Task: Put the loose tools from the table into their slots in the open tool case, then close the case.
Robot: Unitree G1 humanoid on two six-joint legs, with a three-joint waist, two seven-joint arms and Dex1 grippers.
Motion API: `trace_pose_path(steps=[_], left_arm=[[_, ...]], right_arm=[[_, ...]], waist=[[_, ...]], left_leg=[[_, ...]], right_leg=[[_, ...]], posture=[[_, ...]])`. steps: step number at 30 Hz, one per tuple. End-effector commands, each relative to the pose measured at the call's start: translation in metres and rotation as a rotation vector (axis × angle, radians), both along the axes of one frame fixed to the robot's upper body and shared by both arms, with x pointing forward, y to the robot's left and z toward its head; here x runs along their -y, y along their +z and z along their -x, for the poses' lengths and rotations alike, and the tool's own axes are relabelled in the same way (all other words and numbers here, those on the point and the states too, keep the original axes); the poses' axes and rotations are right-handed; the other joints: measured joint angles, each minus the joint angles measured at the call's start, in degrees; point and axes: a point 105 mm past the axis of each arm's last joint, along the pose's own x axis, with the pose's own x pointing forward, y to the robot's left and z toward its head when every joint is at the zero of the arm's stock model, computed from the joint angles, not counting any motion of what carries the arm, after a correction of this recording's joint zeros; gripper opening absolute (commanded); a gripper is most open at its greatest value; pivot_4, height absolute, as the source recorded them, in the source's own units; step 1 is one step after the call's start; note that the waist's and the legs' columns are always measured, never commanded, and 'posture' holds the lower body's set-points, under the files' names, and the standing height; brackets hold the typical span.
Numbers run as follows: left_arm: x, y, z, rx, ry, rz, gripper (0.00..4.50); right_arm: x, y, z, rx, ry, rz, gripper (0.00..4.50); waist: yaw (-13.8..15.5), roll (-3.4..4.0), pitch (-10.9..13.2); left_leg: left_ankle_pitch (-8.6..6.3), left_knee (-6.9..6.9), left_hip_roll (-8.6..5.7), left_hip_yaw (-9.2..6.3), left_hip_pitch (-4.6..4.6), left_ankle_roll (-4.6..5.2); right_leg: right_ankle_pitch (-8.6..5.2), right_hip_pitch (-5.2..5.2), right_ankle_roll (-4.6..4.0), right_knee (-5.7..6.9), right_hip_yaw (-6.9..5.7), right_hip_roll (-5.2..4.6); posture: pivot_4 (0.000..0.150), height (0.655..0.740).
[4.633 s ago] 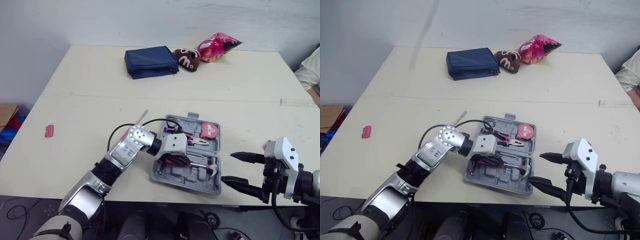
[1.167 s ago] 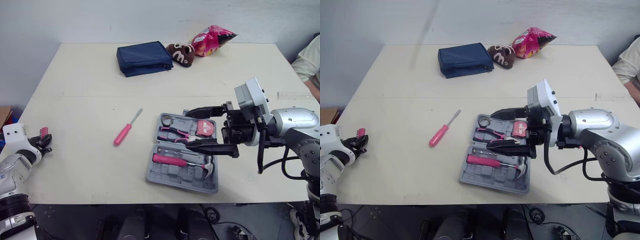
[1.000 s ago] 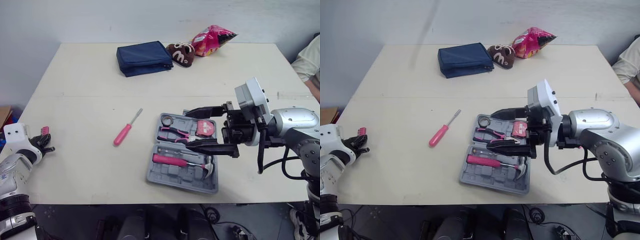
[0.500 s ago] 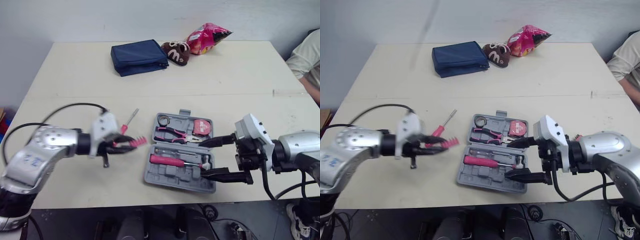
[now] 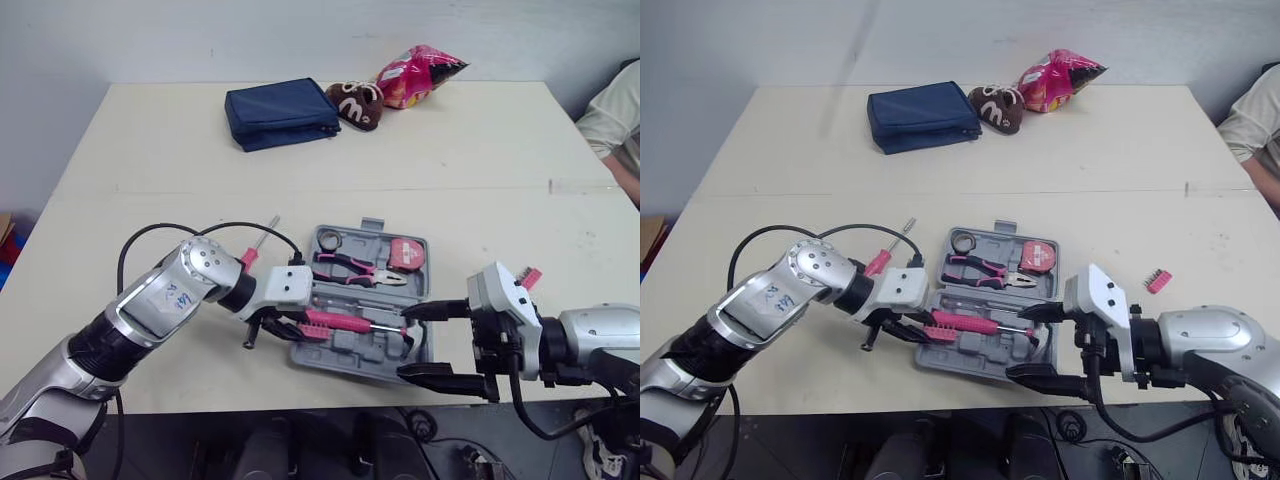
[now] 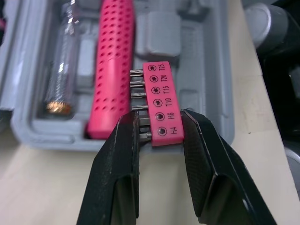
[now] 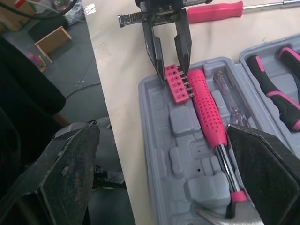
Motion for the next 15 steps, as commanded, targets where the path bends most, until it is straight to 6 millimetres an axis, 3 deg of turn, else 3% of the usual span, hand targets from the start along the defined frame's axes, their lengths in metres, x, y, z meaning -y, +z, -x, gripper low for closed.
trace_pose_path(steps=[1, 9, 14, 15], left_arm=[[0.003, -0.001, -0.002, 0.038, -0.037, -0.035, 0.65], [0.019, -0.004, -0.011, 0.066, -0.027, -0.013, 0.65], [0.022, -0.006, -0.003, 0.035, -0.046, 0.009, 0.65], [0.021, -0.006, -0.002, 0.027, -0.042, 0.012, 1.15]], right_arm=[[-0.004, 0.007, 0.006, 0.034, 0.016, -0.013, 4.50], [-0.005, 0.008, 0.004, 0.034, -0.005, -0.035, 4.50], [-0.004, 0.008, 0.002, 0.036, -0.012, -0.039, 4.50], [-0.004, 0.007, 0.002, 0.036, -0.012, -0.038, 4.50]], waist=[[0.01, 0.00, 0.00], [0.32, -0.01, -0.01], [0.57, -0.01, -0.01], [0.56, -0.01, -0.01]], left_leg=[[0.00, 0.01, 0.00, -0.01, 0.00, 0.00], [0.03, 0.06, -0.06, -0.07, -0.01, 0.06], [0.04, 0.14, -0.09, -0.14, 0.00, 0.12], [0.04, 0.14, -0.09, -0.15, 0.00, 0.12]], right_leg=[[0.00, 0.00, 0.00, 0.00, 0.02, 0.00], [0.01, 0.06, 0.02, 0.02, 0.07, -0.04], [0.05, 0.15, 0.08, 0.01, 0.13, -0.06], [0.05, 0.15, 0.07, 0.01, 0.16, -0.07]], posture=[[0.150, 0.7338], [0.150, 0.7338], [0.150, 0.7338], [0.150, 0.7338]])
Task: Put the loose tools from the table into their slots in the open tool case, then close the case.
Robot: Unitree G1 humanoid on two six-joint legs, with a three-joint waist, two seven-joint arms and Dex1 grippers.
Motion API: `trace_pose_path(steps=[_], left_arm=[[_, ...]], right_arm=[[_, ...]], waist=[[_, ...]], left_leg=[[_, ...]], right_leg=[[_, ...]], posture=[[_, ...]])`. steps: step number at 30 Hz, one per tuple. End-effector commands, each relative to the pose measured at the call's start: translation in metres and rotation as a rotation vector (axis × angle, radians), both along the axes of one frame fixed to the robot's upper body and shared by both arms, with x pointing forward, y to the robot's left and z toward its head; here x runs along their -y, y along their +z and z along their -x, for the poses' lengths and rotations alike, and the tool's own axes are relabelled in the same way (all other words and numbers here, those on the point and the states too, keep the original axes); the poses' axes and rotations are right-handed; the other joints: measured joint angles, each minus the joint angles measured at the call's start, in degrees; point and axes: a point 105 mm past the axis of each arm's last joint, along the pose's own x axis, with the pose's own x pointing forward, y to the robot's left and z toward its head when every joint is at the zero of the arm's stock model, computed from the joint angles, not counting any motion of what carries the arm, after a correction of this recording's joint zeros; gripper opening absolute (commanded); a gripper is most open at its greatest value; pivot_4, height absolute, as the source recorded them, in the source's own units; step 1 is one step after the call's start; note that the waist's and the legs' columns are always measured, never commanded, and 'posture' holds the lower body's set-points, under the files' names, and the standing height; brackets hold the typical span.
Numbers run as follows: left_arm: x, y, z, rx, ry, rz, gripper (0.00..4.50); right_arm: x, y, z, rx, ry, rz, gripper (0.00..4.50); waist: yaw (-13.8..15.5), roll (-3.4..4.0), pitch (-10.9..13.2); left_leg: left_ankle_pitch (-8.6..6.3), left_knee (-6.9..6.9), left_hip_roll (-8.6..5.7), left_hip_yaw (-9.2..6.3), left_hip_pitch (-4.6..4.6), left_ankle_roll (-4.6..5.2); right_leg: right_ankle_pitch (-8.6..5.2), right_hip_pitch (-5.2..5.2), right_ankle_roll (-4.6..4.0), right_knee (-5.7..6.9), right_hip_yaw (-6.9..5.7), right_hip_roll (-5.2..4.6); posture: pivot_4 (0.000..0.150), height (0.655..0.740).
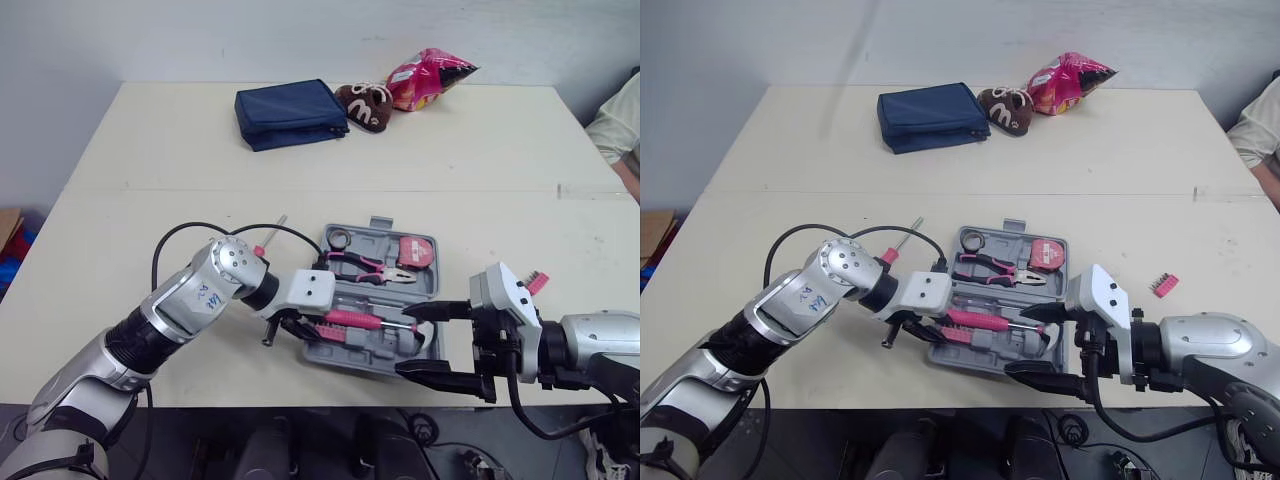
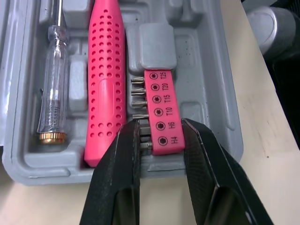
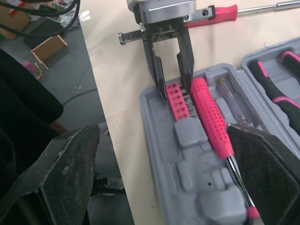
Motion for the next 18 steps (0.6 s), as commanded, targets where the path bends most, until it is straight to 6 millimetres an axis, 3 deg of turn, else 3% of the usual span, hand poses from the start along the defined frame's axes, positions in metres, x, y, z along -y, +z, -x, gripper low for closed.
trace_pose_path(steps=[1, 5, 11, 16, 18], left_arm=[[-0.002, -0.001, 0.006, -0.019, -0.001, 0.006, 1.69], [-0.010, 0.009, 0.006, -0.035, 0.025, 0.046, 3.37], [-0.025, 0.021, 0.006, -0.044, -0.007, 0.122, 3.37], [-0.017, 0.030, 0.003, -0.065, -0.023, 0.281, 3.37], [-0.013, 0.033, 0.002, -0.071, -0.023, 0.345, 2.84]], right_arm=[[-0.003, 0.008, 0.002, 0.045, 0.018, -0.018, 4.50], [-0.003, 0.007, 0.001, 0.046, 0.018, -0.018, 4.50], [-0.002, 0.006, -0.001, 0.052, 0.020, -0.014, 4.50], [-0.002, 0.005, 0.000, 0.055, 0.021, -0.012, 4.50], [-0.002, 0.005, 0.000, 0.054, 0.021, -0.011, 4.50]], waist=[[-0.04, 0.00, 0.00], [-0.06, 0.00, 0.00], [-0.57, 0.00, 0.00], [-0.42, 0.00, 0.00], [-0.44, 0.00, 0.00]], left_leg=[[0.00, 0.00, 0.00, -0.01, 0.00, 0.00], [0.00, 0.05, 0.01, -0.09, 0.00, 0.00], [0.00, 0.10, 0.03, -0.22, 0.01, -0.01], [0.00, 0.17, 0.02, -0.31, 0.01, -0.01], [-0.01, 0.24, 0.01, -0.44, -0.01, 0.01]], right_leg=[[0.00, 0.00, 0.00, 0.00, 0.02, 0.00], [0.00, 0.07, 0.00, 0.01, 0.04, 0.00], [-0.01, 0.17, -0.01, -0.02, 0.02, -0.01], [-0.01, 0.29, -0.01, -0.03, -0.08, -0.02], [-0.01, 0.40, -0.01, -0.07, -0.17, -0.02]], posture=[[0.150, 0.7338], [0.150, 0.7338], [0.150, 0.7338], [0.150, 0.7338], [0.150, 0.7338]])
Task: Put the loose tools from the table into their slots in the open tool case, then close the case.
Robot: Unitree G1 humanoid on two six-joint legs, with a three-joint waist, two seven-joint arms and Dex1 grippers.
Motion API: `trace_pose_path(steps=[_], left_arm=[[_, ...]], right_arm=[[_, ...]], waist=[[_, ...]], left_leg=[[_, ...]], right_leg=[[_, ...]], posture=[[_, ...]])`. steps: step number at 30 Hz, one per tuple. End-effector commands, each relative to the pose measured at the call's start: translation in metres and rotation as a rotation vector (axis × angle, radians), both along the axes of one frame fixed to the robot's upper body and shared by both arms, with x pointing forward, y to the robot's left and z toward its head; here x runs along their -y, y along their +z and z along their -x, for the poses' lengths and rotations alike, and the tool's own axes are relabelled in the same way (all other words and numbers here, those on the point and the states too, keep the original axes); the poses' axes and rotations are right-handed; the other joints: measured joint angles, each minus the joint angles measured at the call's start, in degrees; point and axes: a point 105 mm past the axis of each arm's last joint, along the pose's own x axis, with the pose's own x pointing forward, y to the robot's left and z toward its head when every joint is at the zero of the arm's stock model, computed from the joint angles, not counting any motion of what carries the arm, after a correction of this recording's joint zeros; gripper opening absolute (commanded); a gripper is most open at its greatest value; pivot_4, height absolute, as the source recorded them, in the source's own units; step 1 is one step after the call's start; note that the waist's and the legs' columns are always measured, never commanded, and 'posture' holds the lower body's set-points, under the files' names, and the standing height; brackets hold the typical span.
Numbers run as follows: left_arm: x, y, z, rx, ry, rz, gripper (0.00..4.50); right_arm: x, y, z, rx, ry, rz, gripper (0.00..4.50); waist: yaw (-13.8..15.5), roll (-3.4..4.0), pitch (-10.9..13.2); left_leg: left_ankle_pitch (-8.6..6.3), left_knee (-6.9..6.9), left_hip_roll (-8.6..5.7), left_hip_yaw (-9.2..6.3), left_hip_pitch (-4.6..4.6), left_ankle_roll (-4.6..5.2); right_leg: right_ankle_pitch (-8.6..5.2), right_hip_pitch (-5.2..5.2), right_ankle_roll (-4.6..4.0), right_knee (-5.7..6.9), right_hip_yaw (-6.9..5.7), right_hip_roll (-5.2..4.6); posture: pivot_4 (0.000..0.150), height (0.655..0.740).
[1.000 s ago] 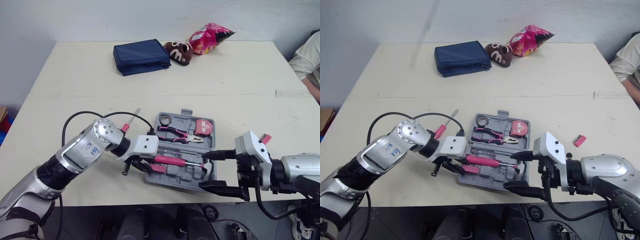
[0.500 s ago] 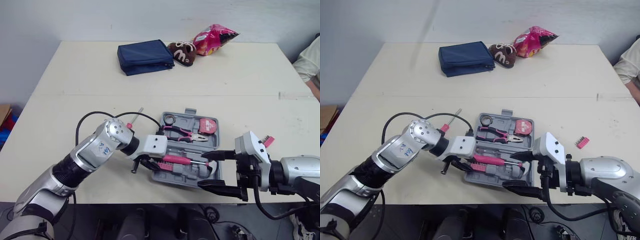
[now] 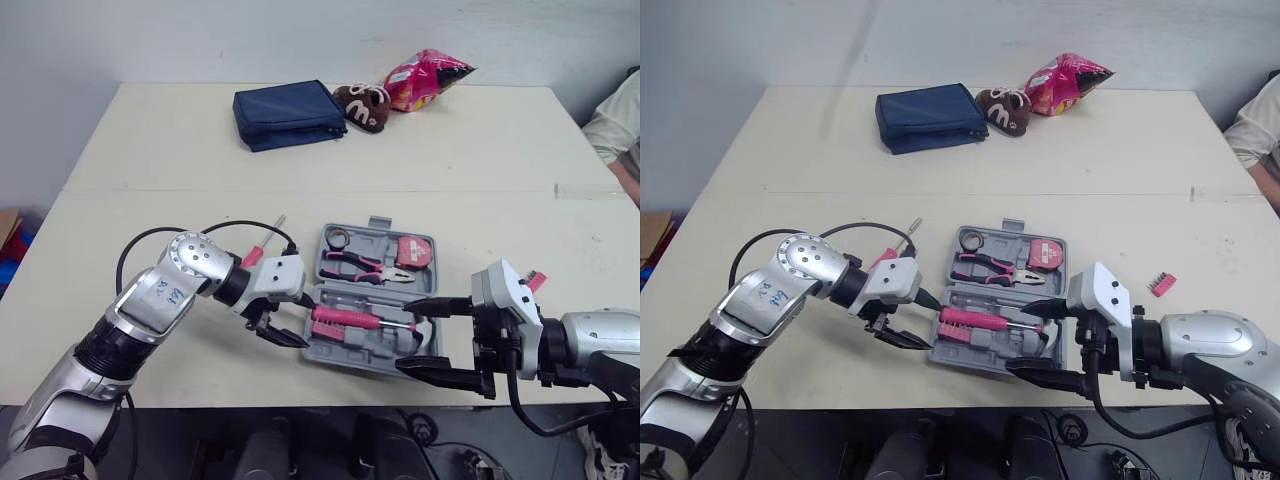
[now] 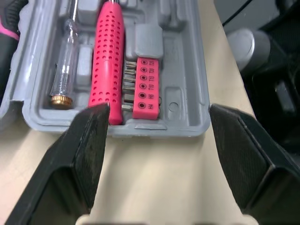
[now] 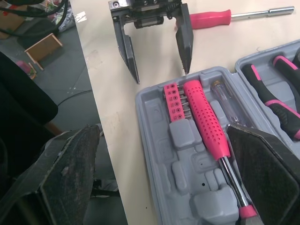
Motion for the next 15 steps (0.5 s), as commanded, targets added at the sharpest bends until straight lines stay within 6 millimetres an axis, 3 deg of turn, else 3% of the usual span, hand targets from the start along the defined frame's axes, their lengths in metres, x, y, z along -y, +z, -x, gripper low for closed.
trace_pose_path(steps=[1, 6, 7, 15], left_arm=[[0.004, 0.013, 0.000, 0.018, -0.022, 0.109, 2.57], [0.006, -0.005, -0.010, 0.013, -0.008, 0.092, 0.22], [0.007, -0.008, -0.010, 0.006, -0.007, 0.083, 0.07], [0.009, -0.050, -0.006, 0.043, -0.012, -0.113, 0.07]], right_arm=[[-0.003, 0.003, 0.003, 0.022, 0.022, -0.008, 4.50], [-0.003, 0.002, 0.004, 0.020, 0.022, -0.008, 4.50], [-0.003, 0.002, 0.004, 0.021, 0.021, -0.008, 4.50], [-0.003, 0.001, 0.004, 0.016, 0.008, -0.013, 4.50]], waist=[[-0.04, 0.00, 0.00], [-0.13, 0.01, 0.00], [-0.14, 0.00, 0.00], [-0.05, 0.01, -0.02]], left_leg=[[-0.01, 0.00, 0.00, -0.02, 0.02, 0.01], [0.00, 0.00, 0.00, -0.03, 0.05, 0.00], [0.00, 0.01, 0.00, -0.03, 0.06, 0.00], [-0.01, 0.01, -0.01, -0.08, 0.16, 0.00]], right_leg=[[0.00, 0.04, 0.00, -0.01, -0.01, -0.01], [0.00, 0.07, 0.00, 0.01, -0.04, 0.02], [0.00, 0.08, 0.00, 0.01, -0.05, 0.02], [0.00, 0.22, 0.00, -0.03, -0.07, -0.02]], posture=[[0.150, 0.7338], [0.150, 0.7338], [0.150, 0.7338], [0.150, 0.7338]])
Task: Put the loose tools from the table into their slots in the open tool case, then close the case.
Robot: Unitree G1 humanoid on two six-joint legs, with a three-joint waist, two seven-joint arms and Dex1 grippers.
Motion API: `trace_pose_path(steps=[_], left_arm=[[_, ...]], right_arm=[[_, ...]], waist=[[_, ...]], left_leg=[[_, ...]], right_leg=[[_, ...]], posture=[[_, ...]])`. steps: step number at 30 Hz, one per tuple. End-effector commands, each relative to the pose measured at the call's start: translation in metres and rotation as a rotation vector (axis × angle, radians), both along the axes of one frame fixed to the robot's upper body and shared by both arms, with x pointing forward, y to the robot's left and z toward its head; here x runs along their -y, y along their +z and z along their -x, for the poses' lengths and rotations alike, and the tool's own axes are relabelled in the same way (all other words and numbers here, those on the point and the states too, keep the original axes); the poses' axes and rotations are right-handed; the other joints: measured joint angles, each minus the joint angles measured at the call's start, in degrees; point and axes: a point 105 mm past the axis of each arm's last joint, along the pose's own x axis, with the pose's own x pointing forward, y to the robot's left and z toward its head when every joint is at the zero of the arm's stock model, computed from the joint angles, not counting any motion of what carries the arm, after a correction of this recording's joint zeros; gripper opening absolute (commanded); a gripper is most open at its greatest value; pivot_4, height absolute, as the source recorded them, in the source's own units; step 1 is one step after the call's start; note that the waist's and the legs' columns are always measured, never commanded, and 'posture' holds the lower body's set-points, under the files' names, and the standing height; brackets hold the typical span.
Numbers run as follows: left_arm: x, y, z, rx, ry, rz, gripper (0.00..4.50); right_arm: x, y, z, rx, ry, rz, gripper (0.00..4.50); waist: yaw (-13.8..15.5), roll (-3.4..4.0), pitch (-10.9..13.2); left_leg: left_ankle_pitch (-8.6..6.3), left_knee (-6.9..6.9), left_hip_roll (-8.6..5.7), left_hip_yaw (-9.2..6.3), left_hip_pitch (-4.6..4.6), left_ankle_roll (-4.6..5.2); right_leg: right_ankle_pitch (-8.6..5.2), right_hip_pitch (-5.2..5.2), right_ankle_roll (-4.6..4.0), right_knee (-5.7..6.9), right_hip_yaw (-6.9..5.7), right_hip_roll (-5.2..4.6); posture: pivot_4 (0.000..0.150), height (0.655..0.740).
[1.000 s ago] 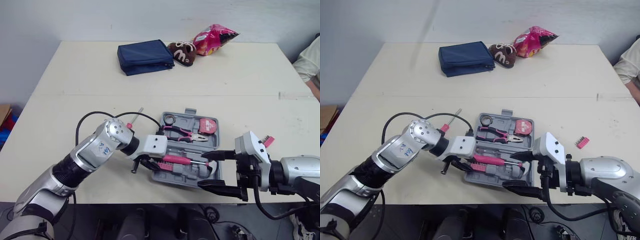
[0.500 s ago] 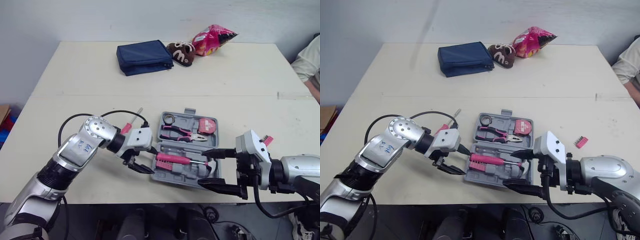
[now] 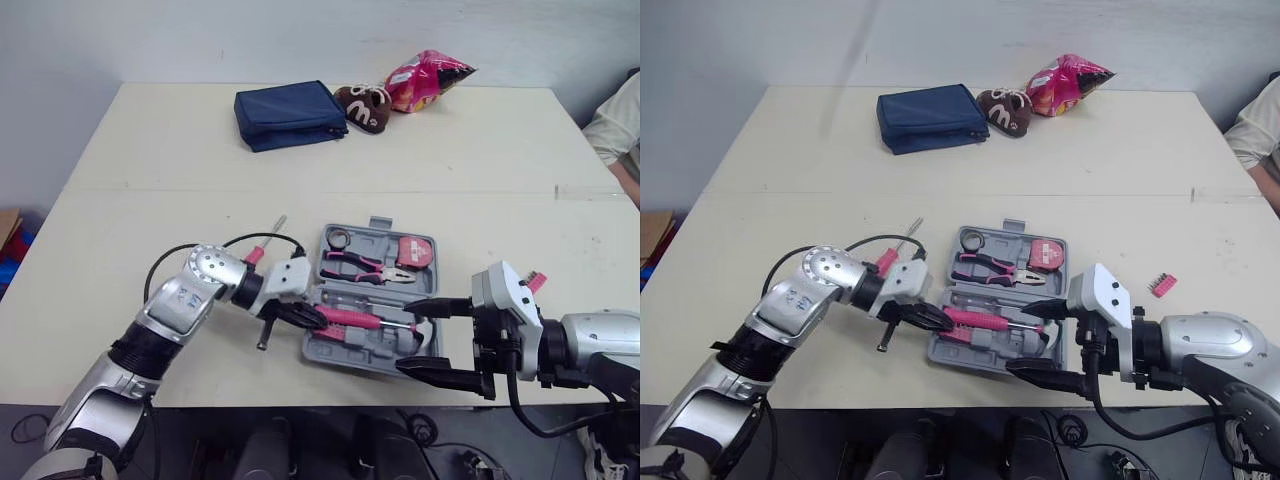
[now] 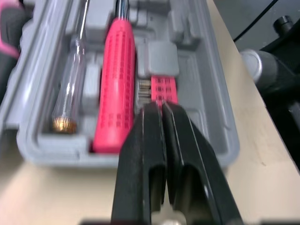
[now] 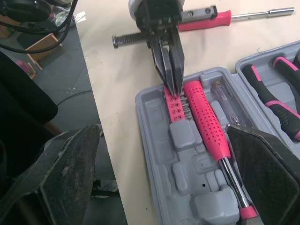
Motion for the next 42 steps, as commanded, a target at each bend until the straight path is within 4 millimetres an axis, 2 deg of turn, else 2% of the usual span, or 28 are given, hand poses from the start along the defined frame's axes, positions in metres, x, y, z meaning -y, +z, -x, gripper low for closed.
trace_pose_path(steps=[1, 5, 8, 12, 14, 15, 16, 17, 18, 19, 21, 23, 24, 25, 26, 27, 29, 32, 35, 37, 40, 42], left_arm=[[-0.003, -0.027, 0.001, 0.007, 0.032, -0.137, 0.07], [-0.011, -0.041, 0.007, 0.019, -0.010, -0.256, 0.07], [-0.010, -0.042, 0.001, 0.036, 0.035, -0.257, 0.07], [0.000, -0.016, 0.008, 0.010, 0.020, -0.094, 0.07], [0.000, 0.010, 0.015, -0.056, 0.043, 0.066, 0.07], [-0.011, 0.031, 0.016, -0.102, 0.110, 0.183, 0.07], [-0.018, 0.043, 0.018, -0.131, 0.152, 0.259, 0.57], [-0.037, 0.054, 0.015, -0.156, 0.261, 0.336, 0.79], [-0.067, 0.062, 0.009, -0.186, 0.424, 0.426, 1.23], [-0.085, 0.066, 0.006, -0.204, 0.531, 0.480, 1.65], [-0.126, 0.061, 0.008, -0.217, 0.738, 0.512, 2.55], [-0.159, 0.050, 0.016, -0.176, 0.881, 0.473, 3.35], [-0.180, 0.045, 0.021, -0.158, 0.971, 0.459, 3.89], [-0.192, 0.043, 0.024, -0.147, 1.028, 0.451, 4.27], [-0.209, 0.040, 0.028, -0.129, 1.101, 0.443, 4.47], [-0.222, 0.036, 0.031, -0.113, 1.158, 0.429, 4.47], [-0.238, 0.032, 0.037, -0.094, 1.216, 0.403, 4.47], [-0.243, 0.033, 0.039, -0.087, 1.222, 0.412, 4.47], [-0.236, 0.036, 0.034, -0.078, 1.194, 0.418, 4.47], [-0.216, 0.044, 0.026, -0.064, 1.109, 0.423, 4.47], [-0.164, 0.064, 0.021, -0.048, 0.877, 0.423, 4.47], [-0.140, 0.074, 0.021, -0.047, 0.767, 0.429, 4.47]], right_arm=[[-0.004, 0.003, 0.004, 0.024, 0.015, -0.010, 4.50], [-0.002, 0.003, 0.004, 0.026, -0.002, -0.011, 4.50], [0.000, 0.004, 0.001, 0.035, -0.022, -0.010, 4.50], [0.007, 0.007, -0.002, 0.049, -0.081, -0.017, 4.50], [0.015, 0.007, -0.002, 0.052, -0.129, -0.014, 4.50], [0.025, 0.009, -0.002, 0.059, -0.191, -0.021, 4.50], [0.034, 0.009, -0.001, 0.063, -0.238, -0.025, 4.50], [0.050, 0.010, 0.001, 0.056, -0.321, -0.047, 4.50], [0.070, 0.009, 0.004, 0.057, -0.429, -0.061, 4.50], [0.084, 0.009, 0.007, 0.056, -0.501, -0.066, 4.50], [0.115, 0.004, 0.015, 0.056, -0.647, -0.043, 4.50], [0.137, 0.001, 0.024, 0.049, -0.743, -0.016, 4.50], [0.146, -0.001, 0.030, 0.043, -0.787, -0.004, 4.50], [0.154, -0.002, 0.033, 0.039, -0.815, 0.005, 4.50], [0.161, -0.003, 0.037, 0.037, -0.857, 0.009, 4.50], [0.168, -0.005, 0.039, 0.031, -0.895, 0.007, 4.50], [0.176, -0.011, 0.042, 0.023, -0.937, 0.013, 4.50], [0.174, -0.018, 0.041, 0.019, -0.936, 0.031, 4.50], [0.170, -0.019, 0.033, 0.026, -0.935, 0.025, 4.50], [0.164, -0.017, 0.021, 0.042, -0.951, -0.008, 4.50], [0.149, -0.018, 0.002, 0.057, -0.985, -0.047, 4.50], [0.140, -0.019, -0.007, 0.054, -0.995, -0.061, 4.50]], waist=[[0.00, 0.00, -0.01], [0.02, -0.03, -0.13], [-0.06, 0.03, -0.26], [-0.05, 0.08, -0.36], [-0.11, 0.08, -0.35], [-0.12, 0.08, -0.34], [-0.13, 0.05, -0.31], [-0.12, 0.02, -0.29], [-0.10, 0.02, -0.28], [-0.10, 0.03, -0.28], [-0.25, 0.08, -0.29], [-0.31, 0.09, -0.30], [-0.29, 0.09, -0.30], [-0.26, 0.09, -0.30], [-0.20, 0.07, -0.30], [-0.12, -0.02, -0.35], [-0.01, -0.04, -0.36], [0.07, 0.02, -0.35], [-0.24, 0.05, -0.35], [-0.25, 0.07, -0.33], [-0.23, 0.06, -0.33], [-0.18, 0.14, -0.32]], left_leg=[[0.00, 0.00, 0.00, -0.01, 0.02, 0.00], [-0.01, 0.01, 0.00, -0.06, 0.08, 0.01], [-0.03, 0.01, 0.03, -0.06, 0.12, 0.00], [-0.03, 0.02, 0.03, -0.07, 0.13, 0.00], [-0.03, 0.02, 0.04, -0.08, 0.10, 0.00], [-0.03, 0.02, 0.04, -0.11, 0.06, 0.00], [-0.03, 0.01, 0.05, -0.12, 0.00, 0.00], [-0.02, 0.01, 0.07, -0.15, -0.08, -0.01], [-0.03, 0.01, 0.11, -0.20, -0.12, -0.03], [-0.02, 0.00, 0.12, -0.22, -0.11, -0.04], [-0.01, -0.02, 0.11, -0.19, 0.00, -0.06], [-0.05, -0.09, 0.10, -0.10, 0.18, -0.06], [-0.09, -0.15, 0.09, -0.02, 0.28, -0.05], [-0.19, -0.17, 0.08, 0.03, 0.30, -0.05], [-0.28, -0.20, 0.10, 0.03, 0.31, -0.10], [-0.30, -0.21, 0.12, 0.03, 0.35, -0.14], [-0.45, -0.30, 0.16, -0.01, 0.37, -0.45], [-0.48, -0.48, 0.15, 0.02, 0.49, -0.54], [-0.50, -0.54, 0.15, 0.07, 0.54, -0.60], [-0.49, -0.56, 0.15, 0.09, 0.55, -0.61], [-0.46, -0.56, 0.15, 0.13, 0.59, -0.67], [-0.44, -0.56, 0.14, 0.14, 0.59, -0.69]], right_leg=[[0.00, 0.02, 0.00, 0.00, 0.00, -0.01], [0.00, 0.12, 0.00, -0.02, 0.00, -0.05], [0.00, 0.15, 0.00, -0.03, 0.02, -0.16], [0.00, 0.16, 0.00, -0.03, 0.02, -0.25], [0.00, 0.12, 0.00, -0.01, 0.01, -0.37], [0.00, 0.10, 0.00, 0.00, -0.01, -0.36], [0.00, 0.05, 0.00, -0.01, -0.03, -0.36], [0.00, 0.00, -0.01, -0.02, -0.05, -0.35], [-0.01, -0.01, -0.02, -0.03, -0.06, -0.31], [-0.01, 0.03, -0.02, -0.06, -0.09, -0.29], [-0.01, 0.11, -0.02, -0.04, -0.06, -0.27], [-0.01, 0.19, -0.01, -0.05, 0.03, -0.20], [-0.01, 0.21, -0.01, -0.08, 0.12, -0.14], [-0.02, 0.18, -0.01, -0.15, 0.18, -0.12], [-0.02, 0.15, -0.03, -0.29, 0.24, -0.19], [-0.04, 0.15, -0.05, -0.30, 0.27, -0.23], [-0.08, 0.10, -0.13, -0.32, 0.27, -0.31], [-0.15, 0.10, -0.25, -0.35, 0.26, -0.46], [-0.17, 0.06, -0.30, -0.31, 0.25, -0.52], [-0.18, 0.04, -0.32, -0.28, 0.25, -0.54], [-0.19, 0.05, -0.34, -0.21, 0.26, -0.56], [-0.19, 0.04, -0.34, -0.18, 0.26, -0.58]], posture=[[0.150, 0.7338], [0.150, 0.7338], [0.150, 0.7338], [0.150, 0.7338], [0.150, 0.7338], [0.150, 0.7338], [0.150, 0.7338], [0.150, 0.7338], [0.150, 0.7338], [0.150, 0.7338], [0.150, 0.7338], [0.150, 0.7338], [0.150, 0.7338], [0.150, 0.7338], [0.150, 0.7338], [0.150, 0.7338], [0.150, 0.7338], [0.150, 0.7338], [0.150, 0.7338], [0.150, 0.7338], [0.150, 0.7338], [0.150, 0.7338]])
